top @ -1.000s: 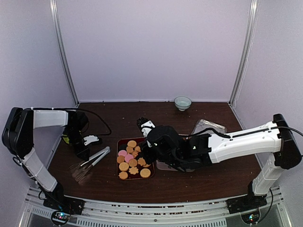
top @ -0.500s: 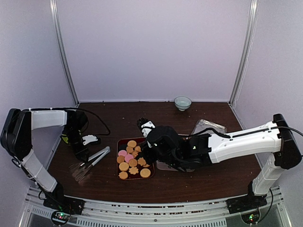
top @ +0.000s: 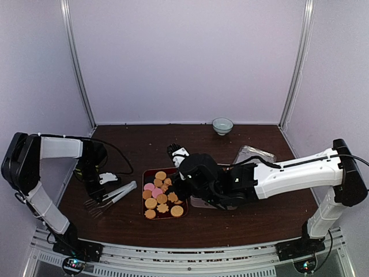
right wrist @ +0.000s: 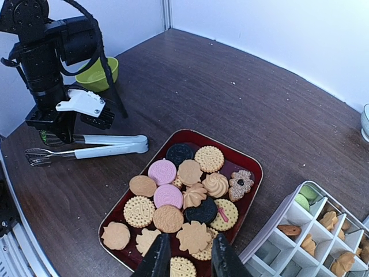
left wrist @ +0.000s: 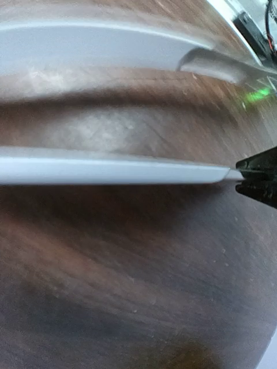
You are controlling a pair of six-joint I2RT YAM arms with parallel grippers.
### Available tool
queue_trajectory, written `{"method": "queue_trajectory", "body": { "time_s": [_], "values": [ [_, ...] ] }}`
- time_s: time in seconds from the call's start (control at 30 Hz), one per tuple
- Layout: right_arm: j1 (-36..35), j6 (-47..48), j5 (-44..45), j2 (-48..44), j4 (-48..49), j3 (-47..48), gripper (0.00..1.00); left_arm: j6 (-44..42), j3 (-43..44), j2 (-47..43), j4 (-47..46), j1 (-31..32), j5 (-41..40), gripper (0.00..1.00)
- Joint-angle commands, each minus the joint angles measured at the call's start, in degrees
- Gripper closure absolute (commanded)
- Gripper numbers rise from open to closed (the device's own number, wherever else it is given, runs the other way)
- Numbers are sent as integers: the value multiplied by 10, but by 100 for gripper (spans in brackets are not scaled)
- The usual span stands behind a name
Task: Pack the cookies
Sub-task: Pick up the clamp at the center of the board.
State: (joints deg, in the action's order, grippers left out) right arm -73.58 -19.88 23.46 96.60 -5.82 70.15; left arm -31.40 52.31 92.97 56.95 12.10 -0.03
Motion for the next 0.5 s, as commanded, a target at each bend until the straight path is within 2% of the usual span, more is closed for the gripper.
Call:
{"method": "queue_trajectory", "body": {
  "time_s": [0.0,0.07,0.13,0.23,0.33,0.47],
  "values": [
    [1,-14,7,-35,9,-1,73,-5,46,7,15,-1,66,100],
    [5,-23,-11,-44,21,-8,68,-6,78,-3,45,2,113,100],
    [17,-36,-46,-56,44,-19,58,-7,118,-16,80,6,173,100],
    [44,-68,-132,-84,112,-58,41,-13,180,-32,128,13,277,100],
    [74,-108,-229,-106,203,-102,28,-24,231,-41,169,34,361,100],
    [102,-151,-355,-107,291,-120,19,-46,287,-43,210,82,462,100]
  ]
}}
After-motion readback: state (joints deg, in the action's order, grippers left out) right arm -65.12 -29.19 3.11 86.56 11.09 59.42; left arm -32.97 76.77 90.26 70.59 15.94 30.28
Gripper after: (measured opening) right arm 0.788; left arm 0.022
